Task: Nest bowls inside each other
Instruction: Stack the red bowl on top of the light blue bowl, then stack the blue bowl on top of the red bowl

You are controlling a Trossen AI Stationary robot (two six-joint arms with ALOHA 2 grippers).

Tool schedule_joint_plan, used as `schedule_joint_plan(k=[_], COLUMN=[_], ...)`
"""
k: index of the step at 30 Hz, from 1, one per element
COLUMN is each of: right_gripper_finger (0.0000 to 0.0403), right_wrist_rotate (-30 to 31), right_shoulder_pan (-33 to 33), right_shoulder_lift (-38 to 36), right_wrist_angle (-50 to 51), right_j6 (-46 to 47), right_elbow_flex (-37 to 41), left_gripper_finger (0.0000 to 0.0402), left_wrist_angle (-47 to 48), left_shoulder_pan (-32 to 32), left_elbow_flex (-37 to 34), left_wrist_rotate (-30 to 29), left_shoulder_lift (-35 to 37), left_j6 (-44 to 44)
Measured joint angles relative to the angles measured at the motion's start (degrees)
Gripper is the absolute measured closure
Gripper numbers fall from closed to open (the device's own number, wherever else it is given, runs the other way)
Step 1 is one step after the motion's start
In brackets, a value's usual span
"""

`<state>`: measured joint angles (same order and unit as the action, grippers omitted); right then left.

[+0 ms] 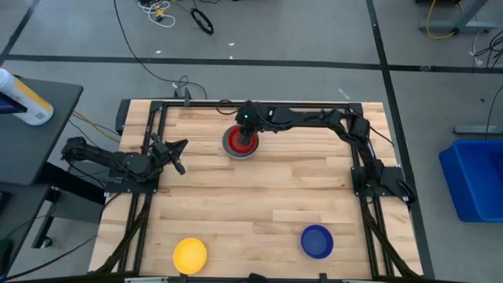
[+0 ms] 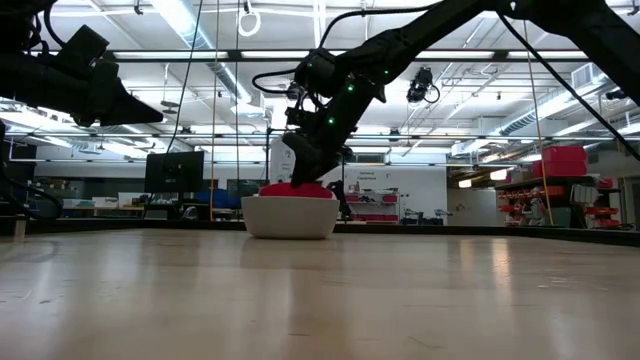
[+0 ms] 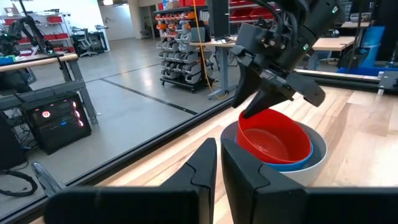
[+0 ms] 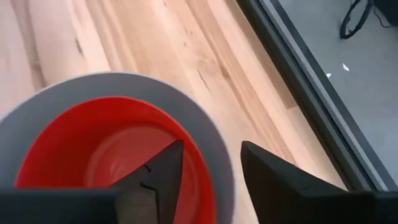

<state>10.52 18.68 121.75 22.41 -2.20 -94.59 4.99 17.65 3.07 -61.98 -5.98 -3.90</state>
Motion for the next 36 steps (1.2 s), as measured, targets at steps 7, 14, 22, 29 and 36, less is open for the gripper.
schedule_joint_plan(k=[7, 14, 22, 29, 36], right_gripper_finger=[0.0325, 0.0393, 0.0356, 0.0242, 0.0196], right_wrist_rotate=[-0.1, -0.6, 1.4, 1.4, 5.5], right_shoulder_pan=[-1.1, -2.7, -2.9, -2.6, -3.9], right_shoulder_lift=[0.6, 3.0, 2.7, 2.6, 0.9], right_wrist_angle=[0.4, 1.7, 3.0, 4.5, 5.9], right_j6=[-0.2, -0.9, -1.3, 0.3, 0.4], right_elbow_flex=[-0.1, -0.1, -1.0, -1.8, -1.8], left_gripper_finger=[0.0369, 0.0369, 0.0369, 0.0369, 0.0369], left_wrist_angle=[0.0, 0.1, 0.1, 0.2, 0.3], left_shoulder_pan=[0.0, 0.0, 0.0, 0.0, 0.0], left_elbow_flex=[0.0, 0.0, 0.0, 0.0, 0.0], left_wrist_rotate=[0.1, 0.1, 0.1, 0.1, 0.0], left_shoulder_lift=[0.0, 0.0, 0.0, 0.0, 0.0], left_j6=[0.0, -0.2, -0.2, -0.2, -0.2])
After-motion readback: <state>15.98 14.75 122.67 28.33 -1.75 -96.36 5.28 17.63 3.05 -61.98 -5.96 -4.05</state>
